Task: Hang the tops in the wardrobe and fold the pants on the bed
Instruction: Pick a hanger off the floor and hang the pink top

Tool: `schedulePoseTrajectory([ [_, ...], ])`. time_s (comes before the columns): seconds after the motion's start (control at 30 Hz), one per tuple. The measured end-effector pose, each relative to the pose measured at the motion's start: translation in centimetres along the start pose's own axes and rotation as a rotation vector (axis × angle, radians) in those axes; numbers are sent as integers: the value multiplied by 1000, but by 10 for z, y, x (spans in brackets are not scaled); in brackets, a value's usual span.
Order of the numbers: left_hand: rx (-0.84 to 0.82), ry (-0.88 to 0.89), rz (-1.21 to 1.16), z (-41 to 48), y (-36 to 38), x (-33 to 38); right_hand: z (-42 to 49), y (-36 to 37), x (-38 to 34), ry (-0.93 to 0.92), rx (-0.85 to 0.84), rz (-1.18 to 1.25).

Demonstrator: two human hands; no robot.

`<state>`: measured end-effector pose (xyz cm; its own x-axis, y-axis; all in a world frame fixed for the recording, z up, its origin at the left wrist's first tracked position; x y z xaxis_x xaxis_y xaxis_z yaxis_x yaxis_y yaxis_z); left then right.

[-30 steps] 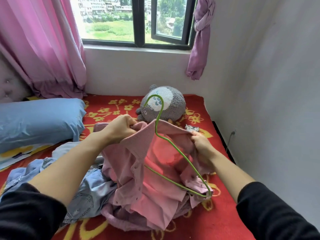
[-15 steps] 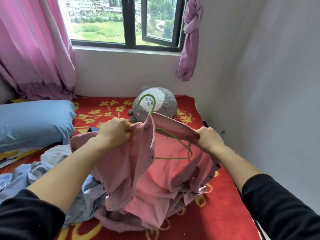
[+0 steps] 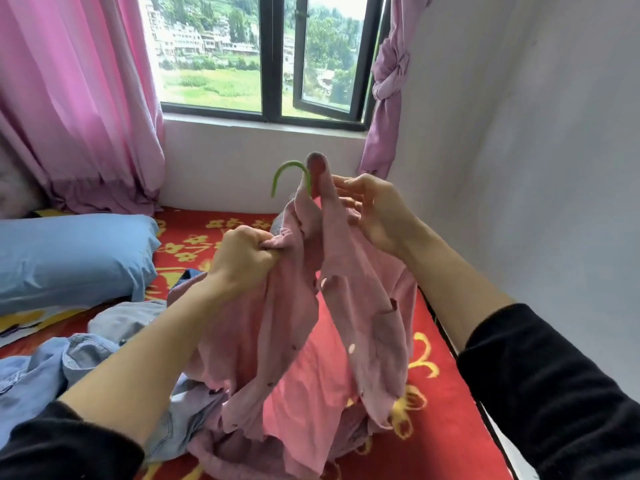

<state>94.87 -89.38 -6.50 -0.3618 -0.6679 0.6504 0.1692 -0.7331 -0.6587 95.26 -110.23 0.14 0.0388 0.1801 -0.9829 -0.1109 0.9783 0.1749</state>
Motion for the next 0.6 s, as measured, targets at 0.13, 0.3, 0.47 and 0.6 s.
schedulePoseTrajectory([
  [0.13, 162, -33, -200, 3, -55, 13, -9, 22, -19, -322, -29, -588],
  [0.3, 170, 3, -252, -21, -111, 38, -14, 57, -33, -570, 167, -811],
  [0.47, 328, 0, -59, -55, -183, 51, -24, 98, -81, -778, 257, -739],
  [0.6, 473, -162, 9, -113, -231, 43, -28, 125, -98, -751, 153, -608],
])
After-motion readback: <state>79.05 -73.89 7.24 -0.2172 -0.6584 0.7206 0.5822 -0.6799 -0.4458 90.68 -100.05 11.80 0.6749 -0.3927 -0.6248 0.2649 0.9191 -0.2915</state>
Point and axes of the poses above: each hand's wrist, its own z-axis towards the middle knuckle, its own y-axis out of the palm, x = y × z, the point moved 2 cm from there along z, towards the middle knuckle, and after that the axes turned 3 degrees about -y, right-handed, at the moved point
